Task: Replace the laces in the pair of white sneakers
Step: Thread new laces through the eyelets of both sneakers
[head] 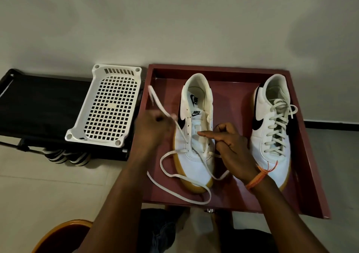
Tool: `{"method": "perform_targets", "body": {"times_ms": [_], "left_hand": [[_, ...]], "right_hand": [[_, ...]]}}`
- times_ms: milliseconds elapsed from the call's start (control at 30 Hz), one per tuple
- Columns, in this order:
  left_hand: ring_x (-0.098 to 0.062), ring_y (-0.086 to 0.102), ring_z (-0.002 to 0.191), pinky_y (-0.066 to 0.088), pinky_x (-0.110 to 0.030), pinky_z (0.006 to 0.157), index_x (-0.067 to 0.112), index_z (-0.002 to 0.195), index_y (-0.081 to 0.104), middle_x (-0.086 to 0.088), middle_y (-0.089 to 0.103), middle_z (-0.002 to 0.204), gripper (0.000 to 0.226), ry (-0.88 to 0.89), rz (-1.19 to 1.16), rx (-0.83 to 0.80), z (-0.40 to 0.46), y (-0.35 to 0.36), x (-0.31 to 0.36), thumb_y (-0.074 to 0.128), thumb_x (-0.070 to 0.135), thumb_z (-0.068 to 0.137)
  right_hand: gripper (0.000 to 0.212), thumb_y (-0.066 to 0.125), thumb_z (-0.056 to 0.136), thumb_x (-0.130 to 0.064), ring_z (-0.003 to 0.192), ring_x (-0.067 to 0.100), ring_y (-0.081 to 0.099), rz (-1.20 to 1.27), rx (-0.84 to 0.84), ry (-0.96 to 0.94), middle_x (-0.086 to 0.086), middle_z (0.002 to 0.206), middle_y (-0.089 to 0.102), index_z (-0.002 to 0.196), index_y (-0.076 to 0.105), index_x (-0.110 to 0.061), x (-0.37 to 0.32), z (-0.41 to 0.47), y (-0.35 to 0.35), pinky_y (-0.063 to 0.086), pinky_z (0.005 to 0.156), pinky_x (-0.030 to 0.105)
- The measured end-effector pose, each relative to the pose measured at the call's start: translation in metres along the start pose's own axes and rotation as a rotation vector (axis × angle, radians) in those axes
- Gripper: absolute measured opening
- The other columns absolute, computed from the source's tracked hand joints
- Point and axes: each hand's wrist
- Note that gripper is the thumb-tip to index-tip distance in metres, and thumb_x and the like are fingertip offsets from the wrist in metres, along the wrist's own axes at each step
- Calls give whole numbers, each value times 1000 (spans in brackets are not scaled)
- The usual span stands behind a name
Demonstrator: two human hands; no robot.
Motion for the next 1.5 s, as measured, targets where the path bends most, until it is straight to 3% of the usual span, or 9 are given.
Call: {"method": "perform_targets", "body": {"times_ms": [133, 233, 333, 533, 700, 867, 1067, 1333, 1500], "left_hand": [[-8, 59, 48, 52, -26, 53, 5, 75, 68, -5, 64, 57, 30, 50, -151, 285, 9, -13, 3, 68, 29, 92], [-18, 59, 50, 56, -39, 59, -4, 75, 67, -13, 66, 59, 51, -119, 8, 4, 7, -7, -7, 69, 45, 88], [-17, 56, 51, 48, -28, 55, -6, 75, 68, -15, 64, 60, 56, -254, 101, -317, 0, 0, -9, 77, 49, 78], [-15, 66, 60, 55, -26, 52, -17, 85, 65, -18, 67, 72, 37, -234, -62, -358, -8, 10, -2, 85, 12, 74], [-17, 68, 59, 59, -30, 54, -13, 85, 67, -11, 67, 66, 32, -244, -14, -424, -5, 4, -6, 87, 7, 70], [-19, 69, 63, 59, -34, 70, 4, 68, 71, -11, 72, 66, 17, -63, 86, -301, -3, 7, -6, 81, 12, 79], [-16, 63, 59, 55, -34, 64, 13, 75, 69, -7, 67, 64, 18, 1, -289, 262, 9, -14, 3, 68, 19, 92], [-16, 63, 58, 53, -25, 56, -4, 88, 69, -12, 72, 73, 48, -417, 135, -404, -4, 0, -3, 82, 41, 76], [-14, 58, 57, 48, -22, 57, -8, 80, 69, -15, 69, 67, 33, -172, 90, -333, -5, 8, -6, 87, 19, 73]], "right_hand": [[48, 35, 82, -24, 81, 9, 54, -2, -4, -9, 3, 100, 46, 112, 72, -31, 1, -1, -1, 48, 72, 20], [48, 36, 83, -14, 84, 10, 54, 19, 0, 6, 4, 100, 46, 110, 72, -32, 1, 0, 0, 50, 72, 21], [49, 36, 83, -13, 84, 9, 53, 25, -1, 11, 4, 99, 46, 109, 72, -32, 1, 1, 0, 49, 73, 20], [48, 33, 82, -22, 81, 6, 51, 8, 10, -7, 3, 97, 44, 109, 71, -34, 0, 1, 2, 41, 70, 9], [51, 30, 79, -32, 83, 8, 52, 6, 15, 0, 2, 96, 45, 108, 72, -34, -1, 1, 2, 41, 73, 10], [48, 33, 82, -25, 82, 6, 53, 9, 19, -14, 5, 97, 46, 108, 73, -30, -1, 1, 2, 41, 71, 8], [48, 36, 82, -8, 82, 10, 53, 2, 16, -30, 7, 97, 47, 106, 76, -22, 0, 0, 0, 42, 70, 10], [46, 36, 82, -19, 84, 15, 54, 32, 9, -6, 6, 98, 46, 104, 74, -32, 0, 1, 0, 48, 70, 20], [49, 36, 83, -12, 81, 17, 54, 23, 21, -11, 5, 97, 45, 105, 74, -33, 3, 1, 1, 52, 68, 35]]}}
Point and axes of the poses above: each hand's wrist, its own z-axis towards the middle knuckle, its own y-axis out of the palm, x = y × z
